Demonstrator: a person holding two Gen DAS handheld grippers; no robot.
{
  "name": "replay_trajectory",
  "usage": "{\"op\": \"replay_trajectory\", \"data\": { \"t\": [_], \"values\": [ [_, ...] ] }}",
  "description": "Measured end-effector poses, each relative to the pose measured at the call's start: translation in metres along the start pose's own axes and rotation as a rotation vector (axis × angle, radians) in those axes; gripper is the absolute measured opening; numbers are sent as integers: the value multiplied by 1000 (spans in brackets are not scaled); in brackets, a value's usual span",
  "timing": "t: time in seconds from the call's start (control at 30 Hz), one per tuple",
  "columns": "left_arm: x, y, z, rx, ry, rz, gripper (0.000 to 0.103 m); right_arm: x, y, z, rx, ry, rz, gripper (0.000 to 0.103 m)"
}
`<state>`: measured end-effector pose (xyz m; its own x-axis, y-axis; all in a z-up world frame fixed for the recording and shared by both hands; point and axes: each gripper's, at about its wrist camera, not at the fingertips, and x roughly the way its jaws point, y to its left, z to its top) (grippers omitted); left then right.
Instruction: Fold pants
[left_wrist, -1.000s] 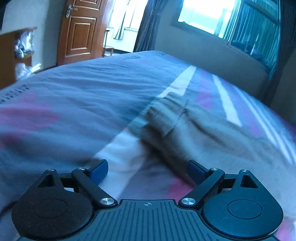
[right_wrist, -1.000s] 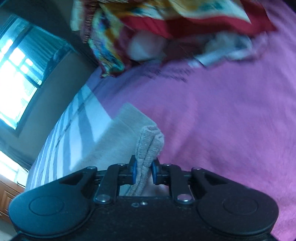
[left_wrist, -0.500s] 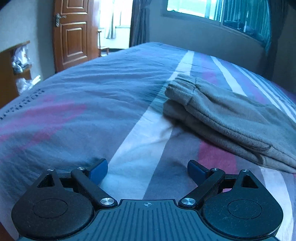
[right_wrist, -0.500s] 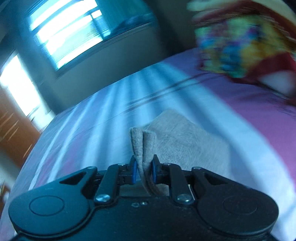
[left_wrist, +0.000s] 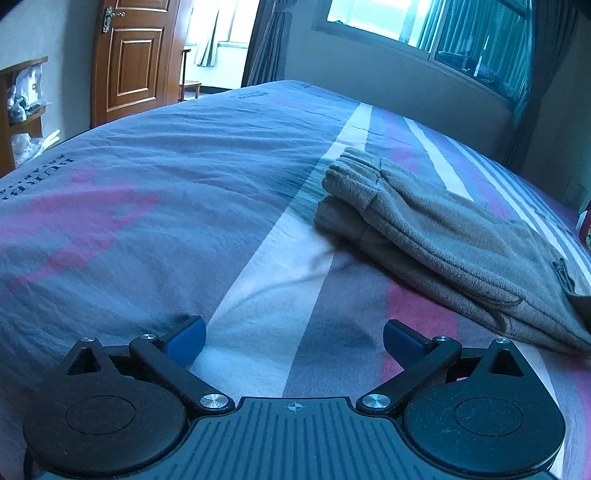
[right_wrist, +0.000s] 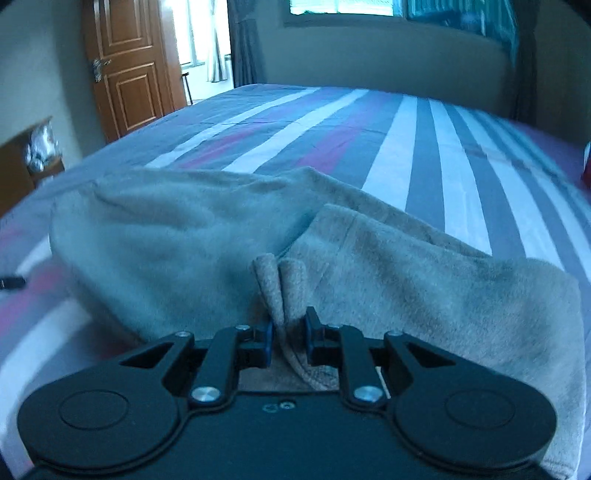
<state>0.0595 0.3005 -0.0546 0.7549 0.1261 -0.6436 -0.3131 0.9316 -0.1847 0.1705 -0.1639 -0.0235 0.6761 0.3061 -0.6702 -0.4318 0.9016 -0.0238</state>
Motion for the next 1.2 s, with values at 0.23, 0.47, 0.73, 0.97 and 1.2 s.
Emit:
{"op": "replay_trajectory", "data": {
  "t": [0.23, 0.47, 0.73, 0.97, 1.2],
  "values": [
    [1, -1, 0, 2, 2, 7, 103, -8, 37, -12, -169, -27, -58, 17],
    [3, -6, 1, 32, 12, 30, 103, 3, 65, -15, -235, -9, -58, 40],
    [-24, -25, 5, 5, -49, 34, 102, -51, 39, -20, -56, -177, 153, 34],
    [-38, -137, 30, 43, -31, -382, 86, -105, -59, -51, 149, -280, -114, 36],
    [49, -226, 23, -77, 289, -610, 71, -121, -132, -88, 362, -229, -223, 40]
  ]
}}
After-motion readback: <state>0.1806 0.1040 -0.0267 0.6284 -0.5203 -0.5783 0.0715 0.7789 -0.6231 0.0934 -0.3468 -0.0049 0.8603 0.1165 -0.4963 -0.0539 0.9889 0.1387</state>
